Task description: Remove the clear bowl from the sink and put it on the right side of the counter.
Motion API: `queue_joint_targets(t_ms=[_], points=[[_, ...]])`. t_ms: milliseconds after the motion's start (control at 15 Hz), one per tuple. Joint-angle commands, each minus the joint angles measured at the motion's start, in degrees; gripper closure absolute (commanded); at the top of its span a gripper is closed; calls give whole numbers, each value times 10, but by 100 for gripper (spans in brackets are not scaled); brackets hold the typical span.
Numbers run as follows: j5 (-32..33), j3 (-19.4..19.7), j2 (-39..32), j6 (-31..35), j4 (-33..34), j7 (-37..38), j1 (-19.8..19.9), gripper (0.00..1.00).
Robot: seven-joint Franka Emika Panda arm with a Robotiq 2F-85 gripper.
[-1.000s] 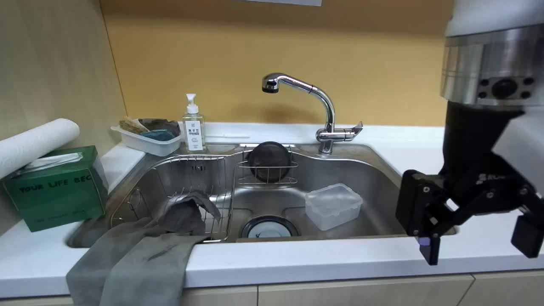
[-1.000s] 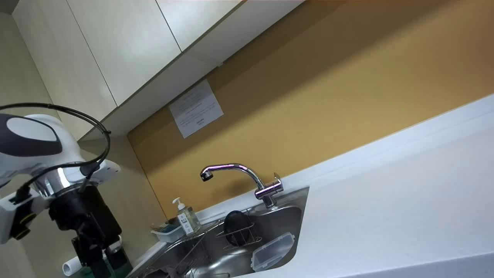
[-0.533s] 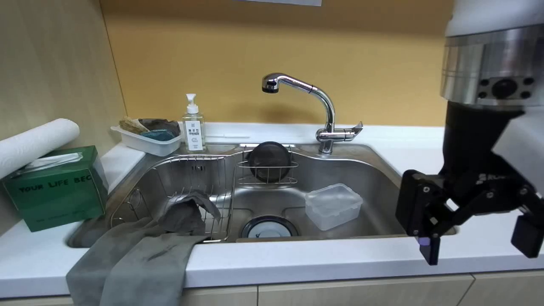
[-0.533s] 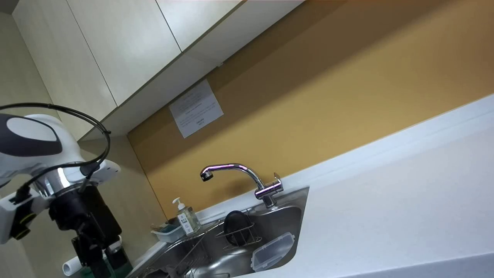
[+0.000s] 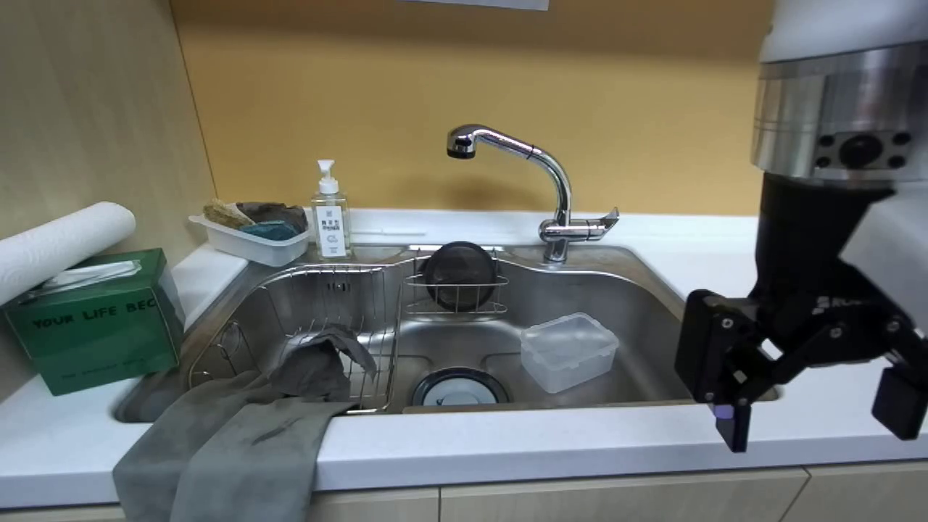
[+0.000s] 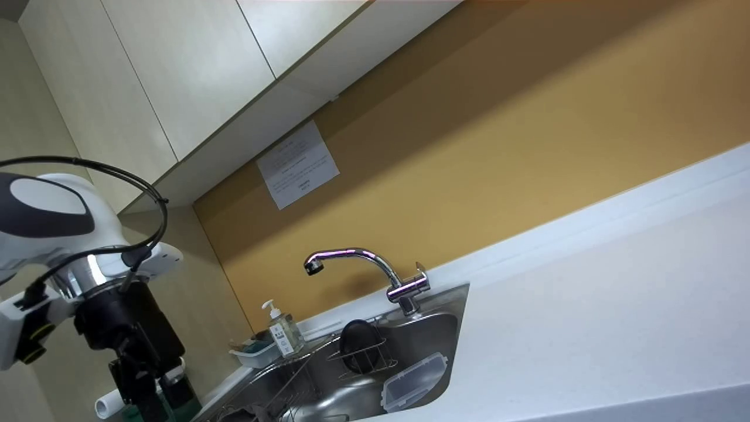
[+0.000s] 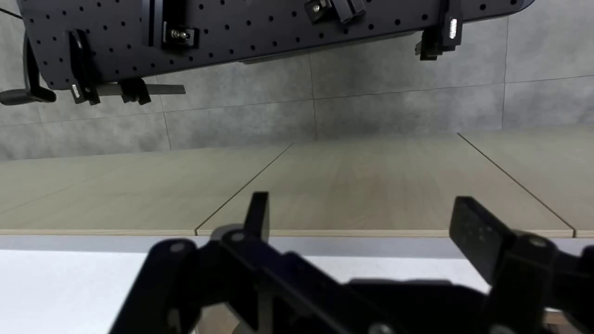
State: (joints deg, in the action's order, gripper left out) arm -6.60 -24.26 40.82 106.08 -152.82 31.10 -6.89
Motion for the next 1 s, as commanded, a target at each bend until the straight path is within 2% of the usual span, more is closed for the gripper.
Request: queue_joint_targets(t_ms=[0,200,467,733,933], points=[[9,5,-2,4,-1,13,-6,0],[42,-15,-16,31,9,58,18,0],[79,-16,-61,84,39,100,45,0],[62,12,-126,125,97,138,63,0],[47,35,-175,129,147,148,61,0]])
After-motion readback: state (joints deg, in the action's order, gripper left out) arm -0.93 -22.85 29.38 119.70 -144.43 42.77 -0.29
